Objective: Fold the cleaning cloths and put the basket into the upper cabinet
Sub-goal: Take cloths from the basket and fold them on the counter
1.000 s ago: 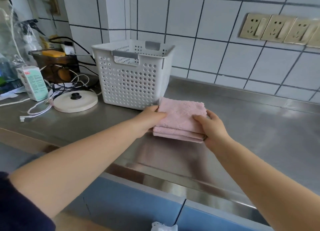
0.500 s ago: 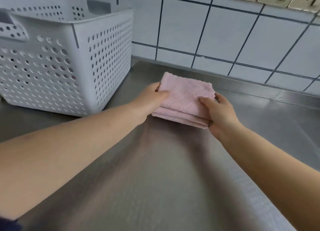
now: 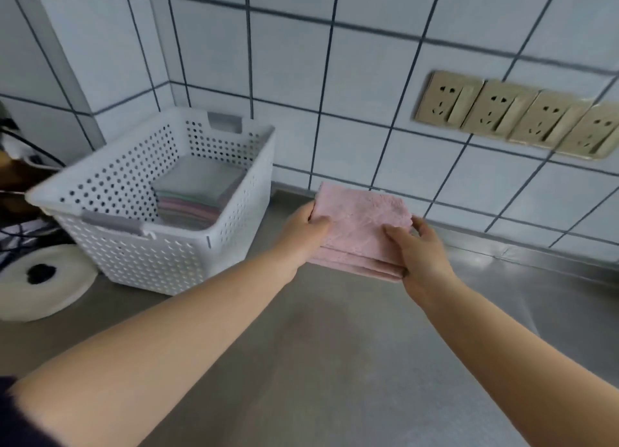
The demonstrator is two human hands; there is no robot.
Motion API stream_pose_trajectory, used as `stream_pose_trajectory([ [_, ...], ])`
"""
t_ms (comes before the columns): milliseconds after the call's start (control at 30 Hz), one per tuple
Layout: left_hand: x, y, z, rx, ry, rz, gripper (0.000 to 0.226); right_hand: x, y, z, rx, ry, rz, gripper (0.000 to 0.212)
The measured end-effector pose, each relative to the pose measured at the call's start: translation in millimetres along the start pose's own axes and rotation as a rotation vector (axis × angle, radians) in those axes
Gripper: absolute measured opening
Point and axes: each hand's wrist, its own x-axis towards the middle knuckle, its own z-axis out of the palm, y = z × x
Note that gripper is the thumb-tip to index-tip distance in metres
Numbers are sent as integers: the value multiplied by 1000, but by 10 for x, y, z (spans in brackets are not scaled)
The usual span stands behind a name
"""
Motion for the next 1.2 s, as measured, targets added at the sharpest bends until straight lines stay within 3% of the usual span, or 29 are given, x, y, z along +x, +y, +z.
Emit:
stream_pose_trajectory([
  [300, -142, 622, -616, 28, 106, 9, 24, -197, -683, 449, 38, -112, -55, 44],
  [567, 217, 779, -1905, 62, 142, 64, 30, -222, -1074, 1674, 53, -235, -87, 36],
  [833, 859, 277, -2899, 122, 147, -34, 28, 95, -762, 2900, -6, -159, -48, 38],
  [1200, 1589, -181, -3046, 191, 133, -126, 30, 572, -289, 3477, -187, -36, 6, 40],
])
